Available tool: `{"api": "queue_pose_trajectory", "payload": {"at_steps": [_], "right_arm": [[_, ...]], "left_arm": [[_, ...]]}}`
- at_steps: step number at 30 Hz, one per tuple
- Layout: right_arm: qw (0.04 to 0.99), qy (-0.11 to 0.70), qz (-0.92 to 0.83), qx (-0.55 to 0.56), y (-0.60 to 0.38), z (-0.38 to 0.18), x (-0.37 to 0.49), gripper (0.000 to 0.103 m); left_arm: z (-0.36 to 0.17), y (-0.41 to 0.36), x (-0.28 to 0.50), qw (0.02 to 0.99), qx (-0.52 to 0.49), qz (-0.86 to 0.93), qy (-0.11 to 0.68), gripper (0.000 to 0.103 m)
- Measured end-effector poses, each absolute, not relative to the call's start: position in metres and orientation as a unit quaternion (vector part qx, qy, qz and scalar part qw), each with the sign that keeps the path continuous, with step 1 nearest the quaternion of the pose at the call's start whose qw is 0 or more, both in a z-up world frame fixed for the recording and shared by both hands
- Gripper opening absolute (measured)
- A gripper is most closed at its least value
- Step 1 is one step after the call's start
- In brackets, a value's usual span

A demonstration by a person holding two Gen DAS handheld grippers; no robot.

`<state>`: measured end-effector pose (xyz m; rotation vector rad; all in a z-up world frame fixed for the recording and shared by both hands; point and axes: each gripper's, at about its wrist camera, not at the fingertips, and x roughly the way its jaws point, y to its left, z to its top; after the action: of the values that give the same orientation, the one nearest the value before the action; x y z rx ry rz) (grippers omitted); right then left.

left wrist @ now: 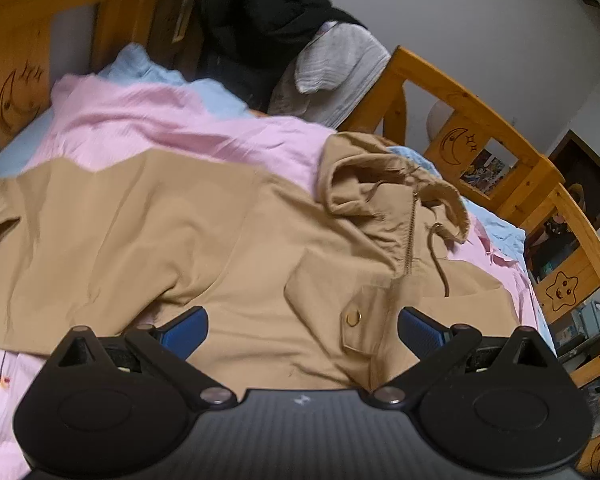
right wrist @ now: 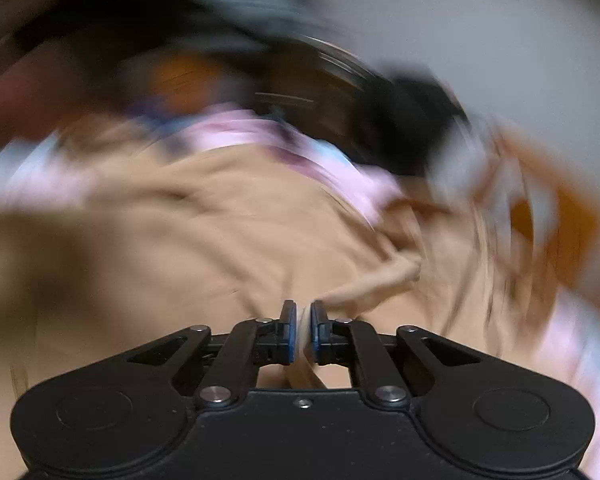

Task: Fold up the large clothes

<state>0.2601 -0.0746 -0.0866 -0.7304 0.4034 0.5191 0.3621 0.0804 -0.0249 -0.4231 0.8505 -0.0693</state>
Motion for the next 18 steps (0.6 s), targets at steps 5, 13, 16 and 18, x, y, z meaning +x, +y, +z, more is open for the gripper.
{"api": "queue_pose_trajectory", "payload": {"at_steps": [5,13,16,18], "right_arm": [[0.794,0.143,0.312,-0.502,-0.06,-0.123,0.195,0.027],[0.91,0.243,0.167,-0.291,-0.172,-0.037,0.234,0.069],[0.946,0.286,0.053,-0.144,-0.251,-0.015,0.281,0.069],[0.948,0.314,-0.002,-0.045,-0.303,-0.013,0.313,0.07]], "left_arm": [[-0.043,0.09,0.36,0.875,-0.216,-0.029,0.432,0.102],[-0.086,0.066,0.367,0.864,-0.135,-0.006,0.486,0.069],[-0.091,0.055,0.367,0.867,-0.109,-0.002,0.486,0.037],[-0.091,0.046,0.368,0.868,-0.101,-0.01,0.486,0.021]]}}
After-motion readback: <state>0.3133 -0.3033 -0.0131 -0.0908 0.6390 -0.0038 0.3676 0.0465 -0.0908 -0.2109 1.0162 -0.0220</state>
